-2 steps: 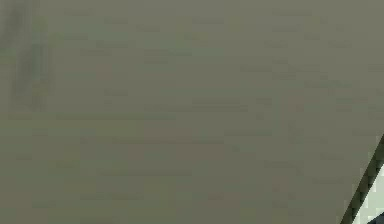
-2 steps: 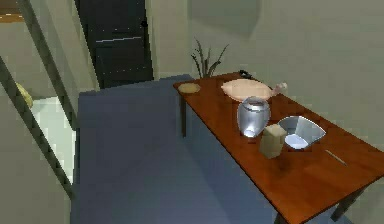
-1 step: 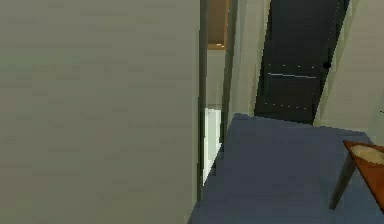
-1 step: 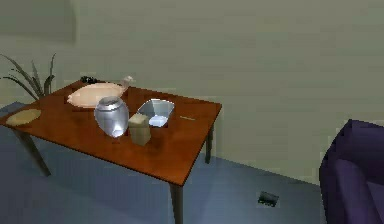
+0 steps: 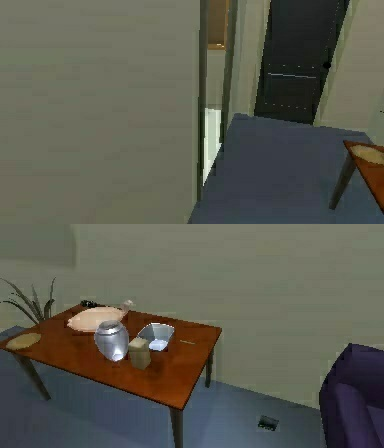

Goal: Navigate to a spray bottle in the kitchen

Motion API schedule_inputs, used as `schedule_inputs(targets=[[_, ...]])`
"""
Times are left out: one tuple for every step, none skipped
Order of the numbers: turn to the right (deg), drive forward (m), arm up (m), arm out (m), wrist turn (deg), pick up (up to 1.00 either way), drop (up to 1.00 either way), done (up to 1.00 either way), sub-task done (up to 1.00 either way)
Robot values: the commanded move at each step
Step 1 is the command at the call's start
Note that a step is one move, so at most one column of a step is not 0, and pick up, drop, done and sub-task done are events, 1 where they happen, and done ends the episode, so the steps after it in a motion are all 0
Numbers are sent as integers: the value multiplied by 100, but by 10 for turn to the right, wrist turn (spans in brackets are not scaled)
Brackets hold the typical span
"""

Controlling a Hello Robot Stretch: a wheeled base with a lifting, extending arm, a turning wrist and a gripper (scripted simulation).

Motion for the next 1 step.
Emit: schedule_inputs(targets=[[-450, 0, 0, 0, 0, 0, 0, 0, 0]])
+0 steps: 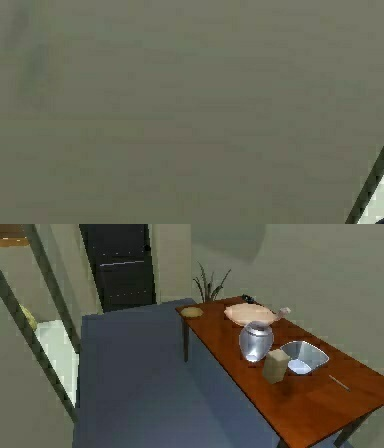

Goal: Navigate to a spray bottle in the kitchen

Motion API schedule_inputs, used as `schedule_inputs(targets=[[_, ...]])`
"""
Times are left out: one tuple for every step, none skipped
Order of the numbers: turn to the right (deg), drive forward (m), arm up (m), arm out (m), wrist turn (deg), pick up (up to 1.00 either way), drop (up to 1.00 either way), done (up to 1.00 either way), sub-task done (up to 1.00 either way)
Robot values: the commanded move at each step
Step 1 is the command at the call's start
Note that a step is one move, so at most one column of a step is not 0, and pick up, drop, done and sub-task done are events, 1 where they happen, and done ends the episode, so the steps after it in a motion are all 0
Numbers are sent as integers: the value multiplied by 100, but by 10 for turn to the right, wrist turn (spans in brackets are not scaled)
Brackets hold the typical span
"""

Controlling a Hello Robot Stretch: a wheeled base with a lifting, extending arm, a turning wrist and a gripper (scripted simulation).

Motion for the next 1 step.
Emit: schedule_inputs(targets=[[90, 0, 0, 0, 0, 0, 0, 0, 0]])
